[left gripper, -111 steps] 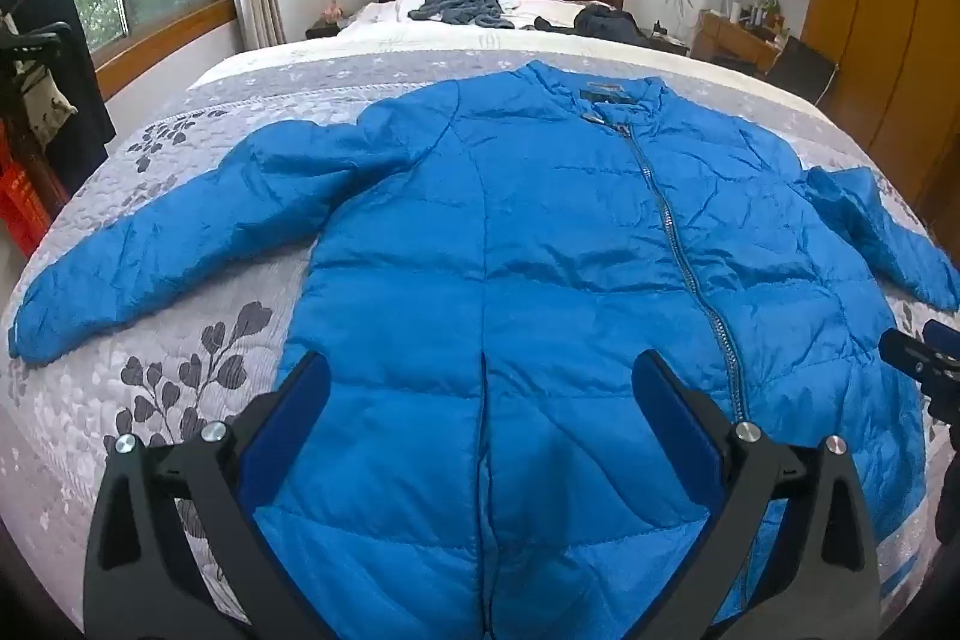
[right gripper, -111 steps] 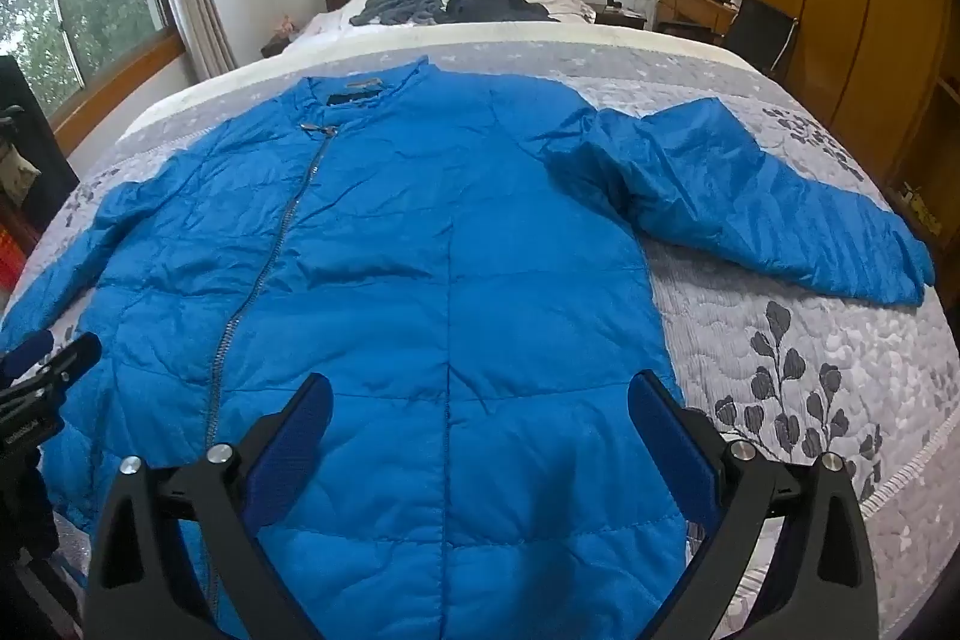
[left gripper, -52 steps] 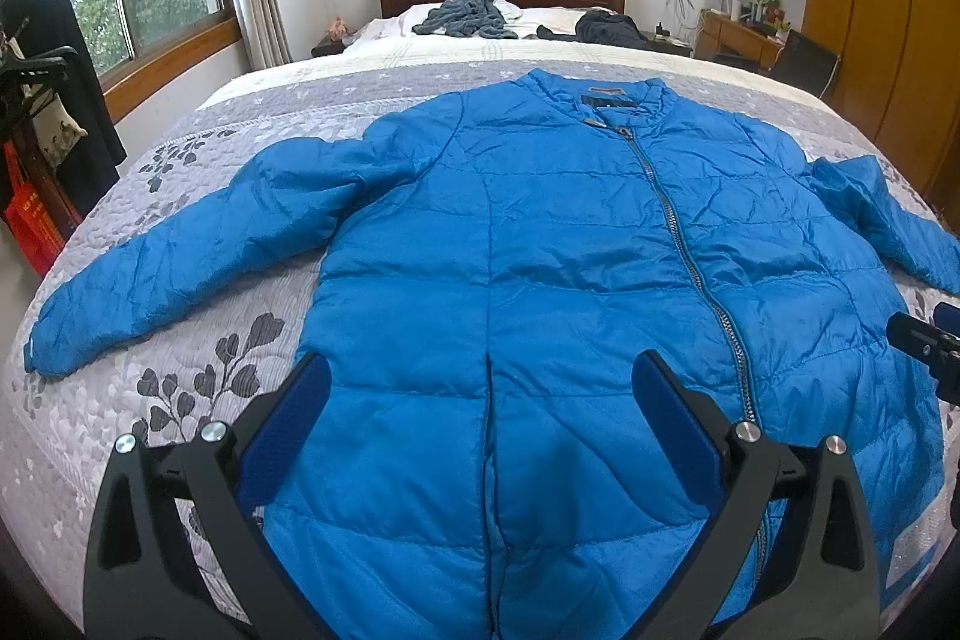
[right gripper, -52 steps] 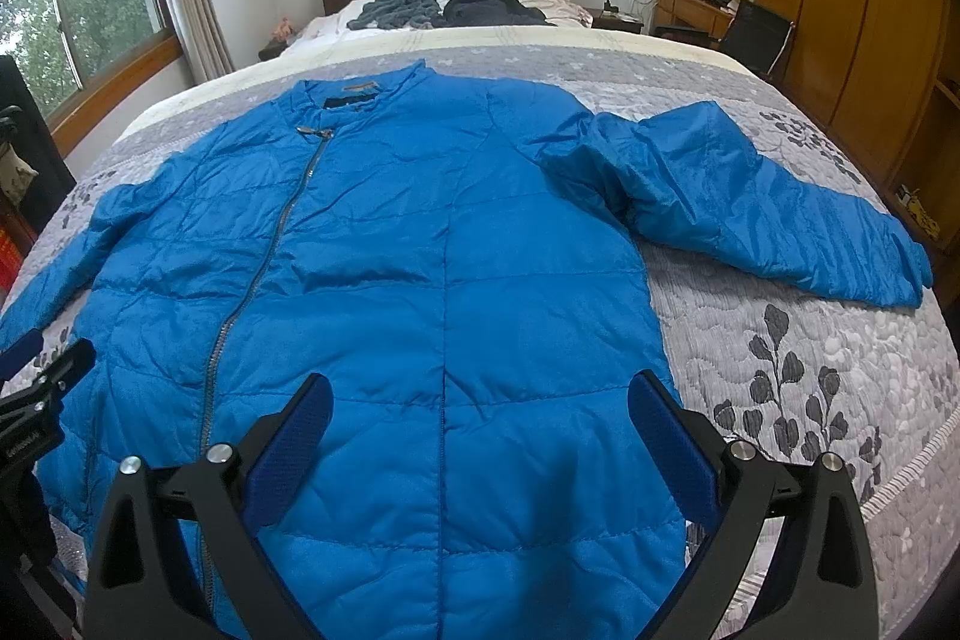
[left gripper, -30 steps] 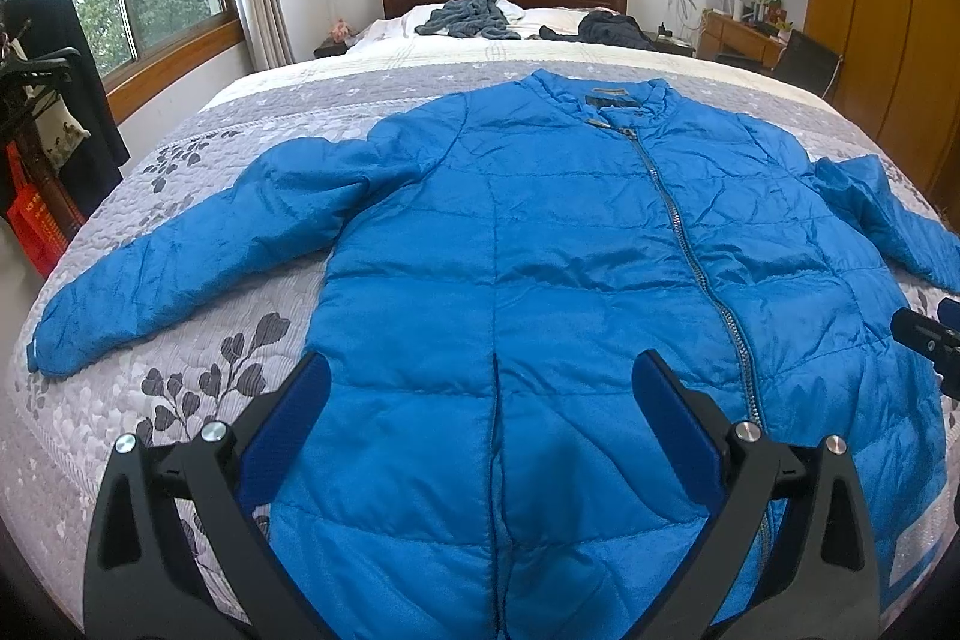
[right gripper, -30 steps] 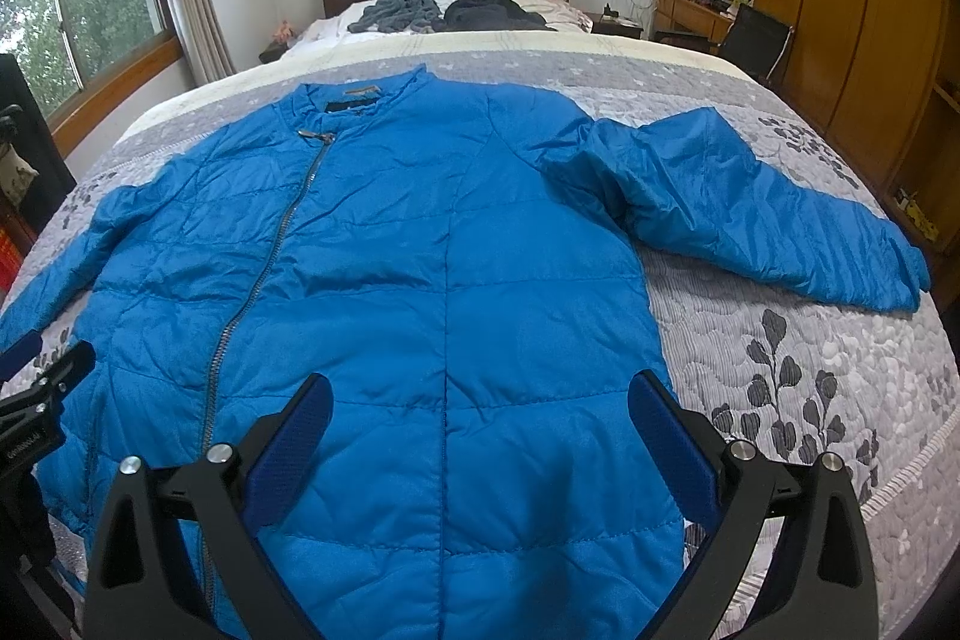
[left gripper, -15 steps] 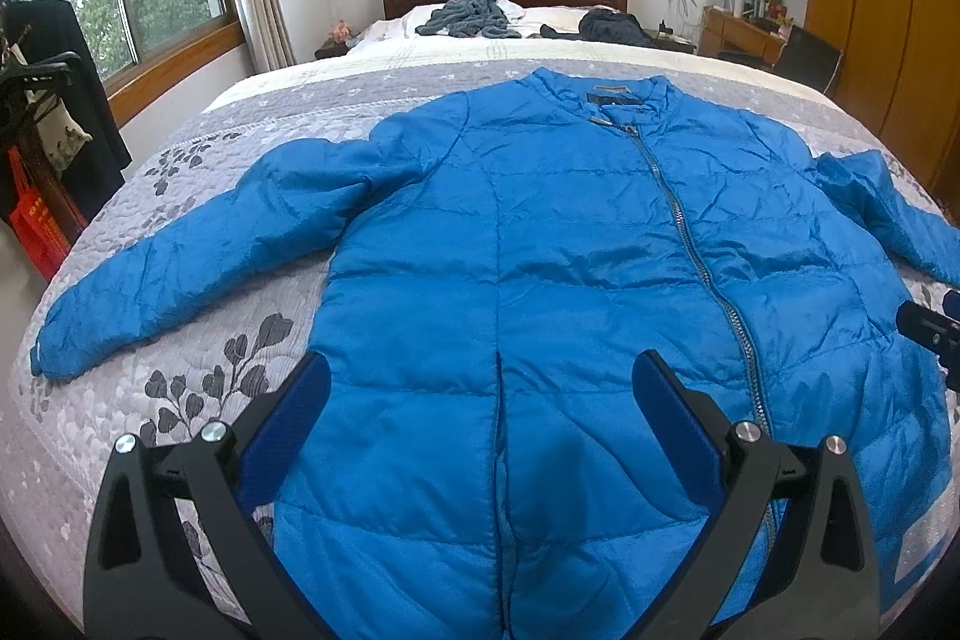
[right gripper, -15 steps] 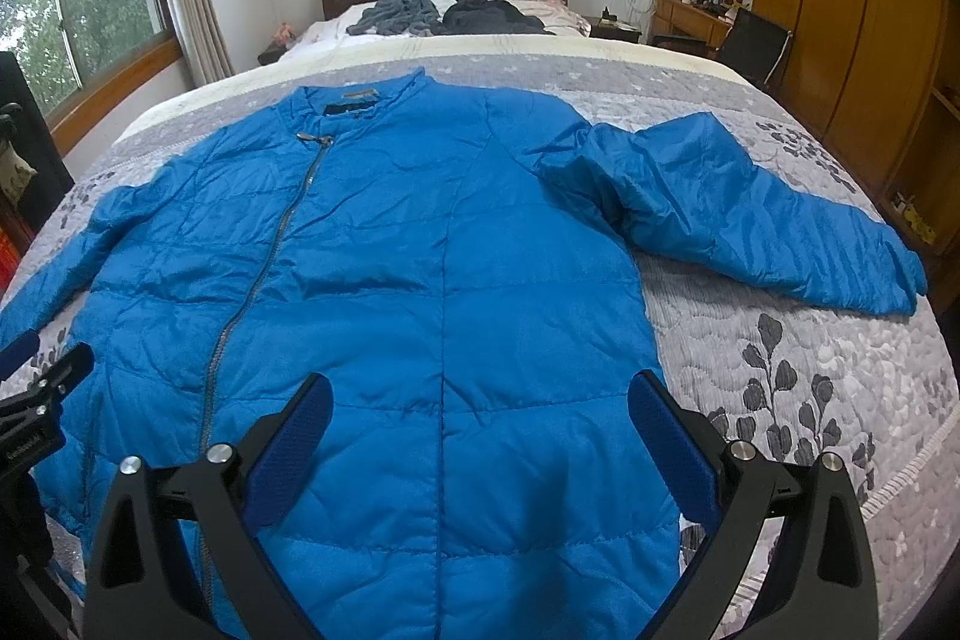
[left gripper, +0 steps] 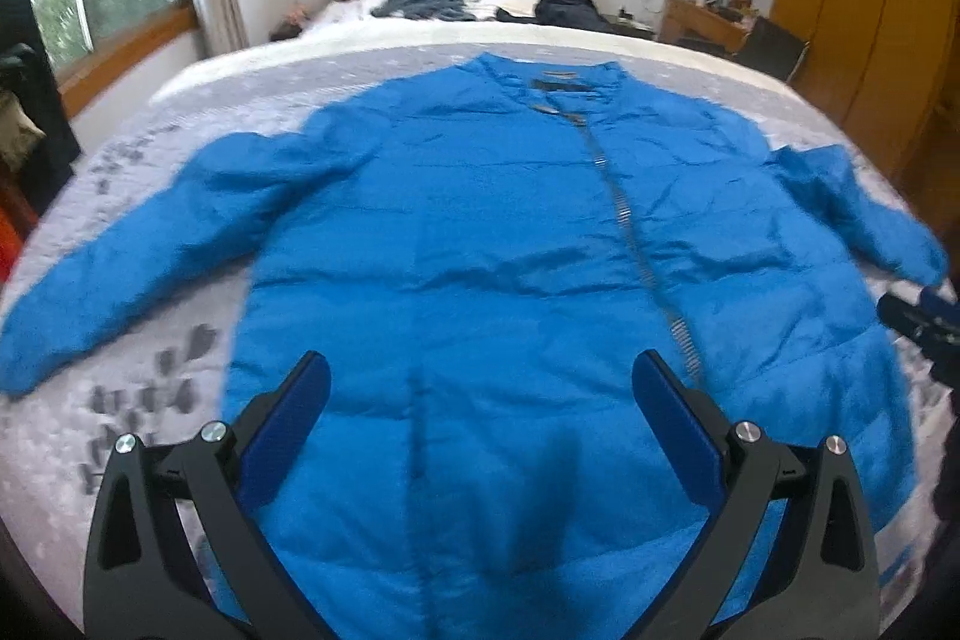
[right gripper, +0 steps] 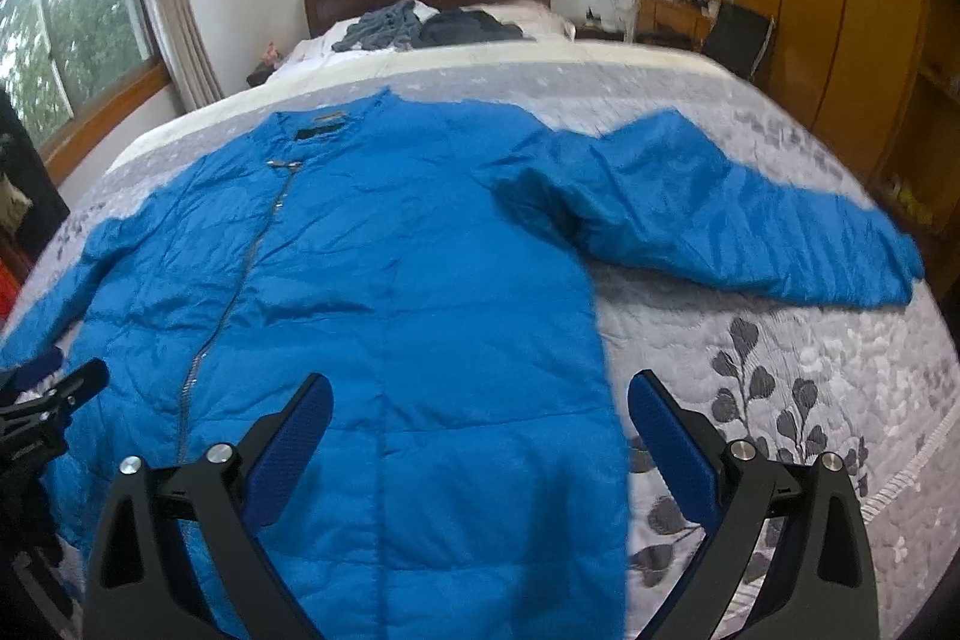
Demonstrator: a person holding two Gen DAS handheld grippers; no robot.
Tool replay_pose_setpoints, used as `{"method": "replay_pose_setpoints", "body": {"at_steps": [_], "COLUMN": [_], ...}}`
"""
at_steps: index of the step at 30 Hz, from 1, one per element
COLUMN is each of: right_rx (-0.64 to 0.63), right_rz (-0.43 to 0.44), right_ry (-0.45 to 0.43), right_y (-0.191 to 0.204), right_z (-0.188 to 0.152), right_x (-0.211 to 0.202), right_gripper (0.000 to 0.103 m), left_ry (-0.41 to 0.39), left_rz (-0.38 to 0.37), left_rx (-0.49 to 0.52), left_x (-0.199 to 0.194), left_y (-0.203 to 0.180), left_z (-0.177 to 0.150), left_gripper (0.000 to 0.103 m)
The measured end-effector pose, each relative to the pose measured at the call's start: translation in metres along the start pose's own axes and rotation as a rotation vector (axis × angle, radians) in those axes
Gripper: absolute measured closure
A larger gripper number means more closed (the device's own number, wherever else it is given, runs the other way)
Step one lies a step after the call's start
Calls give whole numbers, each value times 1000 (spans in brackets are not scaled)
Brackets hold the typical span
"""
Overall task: Fold large clothes
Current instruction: 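Grasp the blue jacket sleeve cuff with the right tool and lift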
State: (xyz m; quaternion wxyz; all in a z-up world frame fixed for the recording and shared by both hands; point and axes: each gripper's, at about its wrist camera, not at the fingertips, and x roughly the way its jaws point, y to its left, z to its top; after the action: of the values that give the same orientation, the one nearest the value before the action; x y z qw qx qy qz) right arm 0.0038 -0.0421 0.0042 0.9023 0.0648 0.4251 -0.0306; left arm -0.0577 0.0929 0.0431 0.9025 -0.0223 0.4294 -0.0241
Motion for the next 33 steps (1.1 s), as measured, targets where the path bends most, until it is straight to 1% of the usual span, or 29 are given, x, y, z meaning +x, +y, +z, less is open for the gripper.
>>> {"method": "replay_pose_setpoints", "body": {"at_steps": [1,4,6,7,10,14,19,21,24,25,27,28,29,30,31,32,33], "right_rx": [22,105,190,230,391,512,623,648,675,681,676,671,674,684,694,706,715], "right_rz": [1,-68,-98,-100,-99,-159,-144,-135,-116,-119,-154,-182,-183,-172,-157,-139,-118], "right_ry": [14,43,70,84,132,155,175,169,131,126,118,121,120,115,108,99,91], "right_y": [-12,-61,-108,-126,-203,-278,-339,-353,-368,-372,-375,-377,-379,-382,-385,-388,-389], "right_z": [3,18,29,33,45,52,50,49,54,56,61,63,63,63,62,61,61], "right_x": [2,7,13,16,30,47,69,75,79,81,81,81,81,78,77,75,73], "right_gripper": [4,4,4,4,4,4,5,8,10,14,30,45,53,58,71,81,84], "left_ry": [12,12,4,7,22,49,48,46,58,68,76,75,73,72,70,70,71], "left_rz": [-4,1,2,-14,-45,-84,-94,-87,-88,-92,-94,-92,-90,-89,-91,-93,-94], "left_rx": [7,32,43,48,57,56,50,54,56,54,49,49,48,48,47,46,47], "left_x": [4,13,19,23,35,51,69,76,84,87,89,89,89,89,88,87,85], "left_y": [-5,-23,-35,-42,-61,-84,-101,-103,-105,-105,-102,-101,-100,-98,-97,-95,-92], "left_z": [6,22,35,43,62,82,93,93,93,92,92,91,91,91,91,90,89], "left_gripper": [3,3,3,3,3,3,3,3,3,3,3,3,3,3,3,4,4]}}
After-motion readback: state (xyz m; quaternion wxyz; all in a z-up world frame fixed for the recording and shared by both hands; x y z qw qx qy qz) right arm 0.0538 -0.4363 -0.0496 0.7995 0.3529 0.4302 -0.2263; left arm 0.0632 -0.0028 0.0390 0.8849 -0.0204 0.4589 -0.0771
